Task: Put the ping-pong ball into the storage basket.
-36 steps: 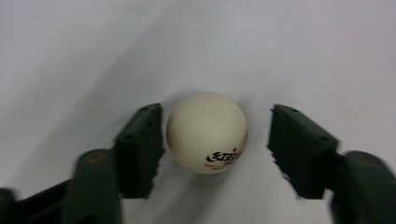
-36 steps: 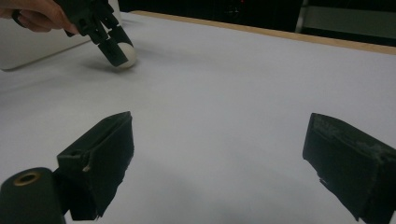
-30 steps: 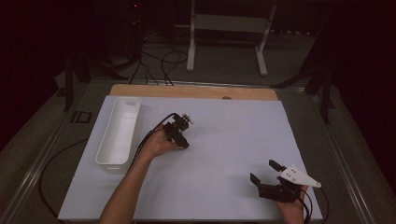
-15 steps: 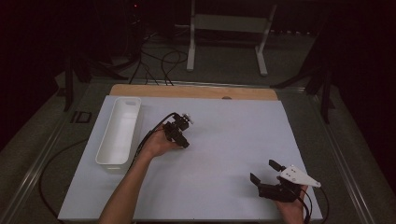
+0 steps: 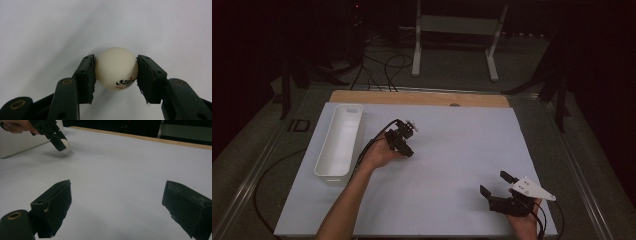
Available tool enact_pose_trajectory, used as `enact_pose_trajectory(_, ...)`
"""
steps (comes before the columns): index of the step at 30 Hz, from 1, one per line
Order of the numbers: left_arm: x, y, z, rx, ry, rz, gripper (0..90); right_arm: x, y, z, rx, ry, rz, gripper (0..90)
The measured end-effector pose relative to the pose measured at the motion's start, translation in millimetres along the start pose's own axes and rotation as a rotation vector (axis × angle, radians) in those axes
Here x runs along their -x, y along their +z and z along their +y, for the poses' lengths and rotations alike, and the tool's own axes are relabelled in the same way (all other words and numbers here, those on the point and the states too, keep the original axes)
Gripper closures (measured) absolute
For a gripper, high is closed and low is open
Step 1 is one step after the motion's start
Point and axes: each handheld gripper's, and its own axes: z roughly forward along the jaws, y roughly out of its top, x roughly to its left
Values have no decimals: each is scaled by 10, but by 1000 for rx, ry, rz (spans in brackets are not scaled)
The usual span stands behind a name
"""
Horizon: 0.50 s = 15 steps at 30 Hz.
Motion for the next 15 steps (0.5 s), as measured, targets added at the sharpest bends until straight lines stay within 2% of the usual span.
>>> enact_pose_trajectory(15, 4, -96, -15, 25, -7, 6, 512, -2, 0, -2, -2, -1, 1, 85)
